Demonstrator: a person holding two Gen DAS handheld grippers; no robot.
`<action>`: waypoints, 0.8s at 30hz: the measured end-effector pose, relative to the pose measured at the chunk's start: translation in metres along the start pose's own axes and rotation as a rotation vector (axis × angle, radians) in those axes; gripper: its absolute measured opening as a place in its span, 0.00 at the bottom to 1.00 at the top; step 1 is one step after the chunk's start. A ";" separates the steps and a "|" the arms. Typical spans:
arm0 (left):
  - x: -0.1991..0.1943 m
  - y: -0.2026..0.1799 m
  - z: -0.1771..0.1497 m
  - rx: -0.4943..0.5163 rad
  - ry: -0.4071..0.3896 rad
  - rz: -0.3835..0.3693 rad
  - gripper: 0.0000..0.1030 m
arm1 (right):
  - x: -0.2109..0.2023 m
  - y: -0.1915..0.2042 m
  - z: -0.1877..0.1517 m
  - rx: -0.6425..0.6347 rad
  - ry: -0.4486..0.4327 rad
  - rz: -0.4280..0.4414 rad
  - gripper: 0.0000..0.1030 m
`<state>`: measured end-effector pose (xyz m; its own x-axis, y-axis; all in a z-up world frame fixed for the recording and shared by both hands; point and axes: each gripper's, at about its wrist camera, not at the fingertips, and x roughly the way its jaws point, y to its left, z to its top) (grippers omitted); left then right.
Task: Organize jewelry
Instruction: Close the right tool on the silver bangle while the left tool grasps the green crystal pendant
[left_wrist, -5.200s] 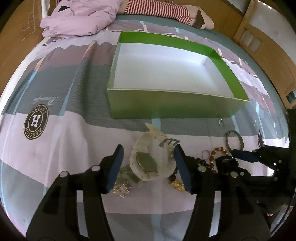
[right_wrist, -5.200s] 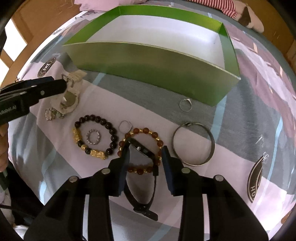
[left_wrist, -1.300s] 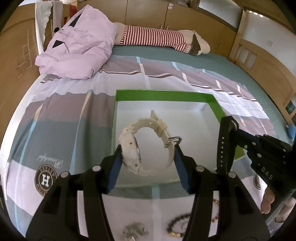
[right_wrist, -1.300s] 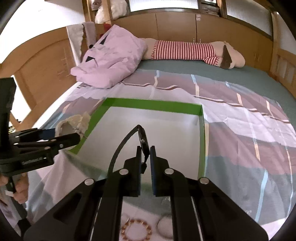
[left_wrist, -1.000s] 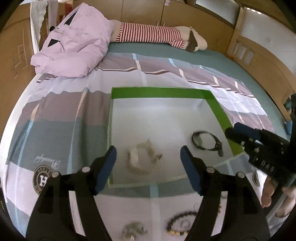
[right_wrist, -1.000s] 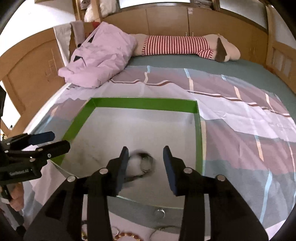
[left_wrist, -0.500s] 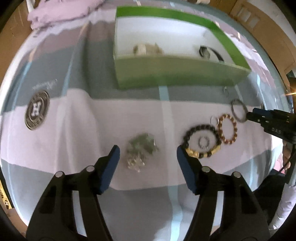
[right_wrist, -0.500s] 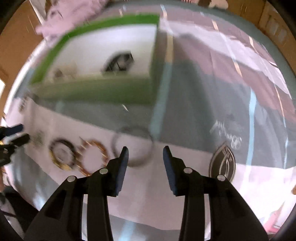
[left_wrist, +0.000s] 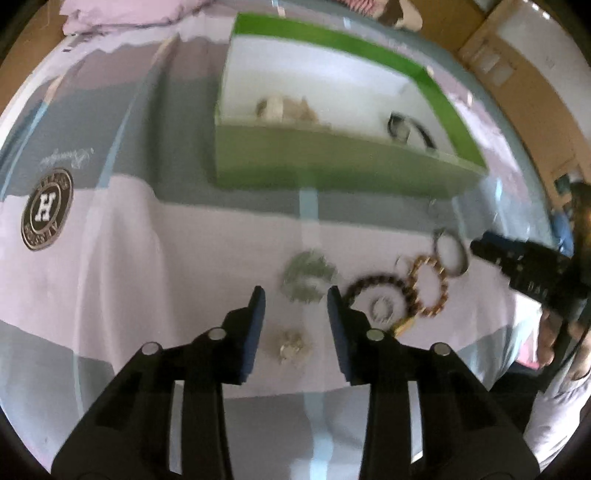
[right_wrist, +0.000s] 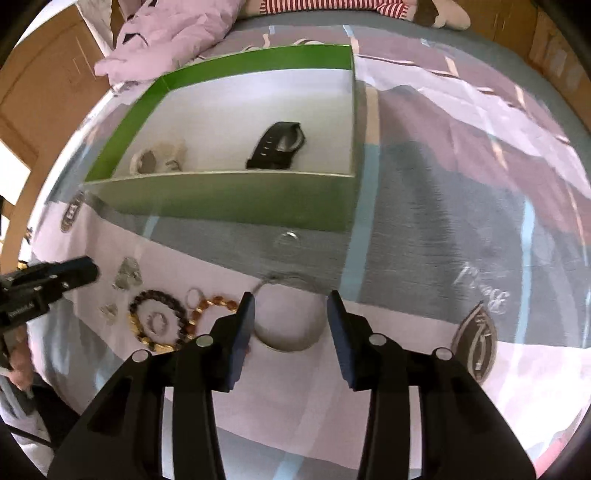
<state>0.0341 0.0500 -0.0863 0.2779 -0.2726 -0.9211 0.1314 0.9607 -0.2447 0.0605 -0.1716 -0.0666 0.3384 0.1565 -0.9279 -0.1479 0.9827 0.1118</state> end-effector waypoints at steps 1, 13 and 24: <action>0.005 -0.003 -0.002 0.015 0.008 0.017 0.35 | 0.003 -0.002 0.000 -0.005 0.006 -0.022 0.40; 0.023 -0.003 0.025 -0.048 -0.060 0.108 0.26 | 0.015 -0.015 -0.006 0.008 0.031 -0.121 0.40; 0.002 0.009 0.019 -0.047 -0.104 0.067 0.41 | 0.021 -0.027 -0.004 0.069 0.046 -0.059 0.40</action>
<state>0.0537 0.0572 -0.0848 0.3822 -0.2095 -0.9000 0.0652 0.9777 -0.1998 0.0683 -0.1956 -0.0904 0.3016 0.0947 -0.9487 -0.0643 0.9948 0.0789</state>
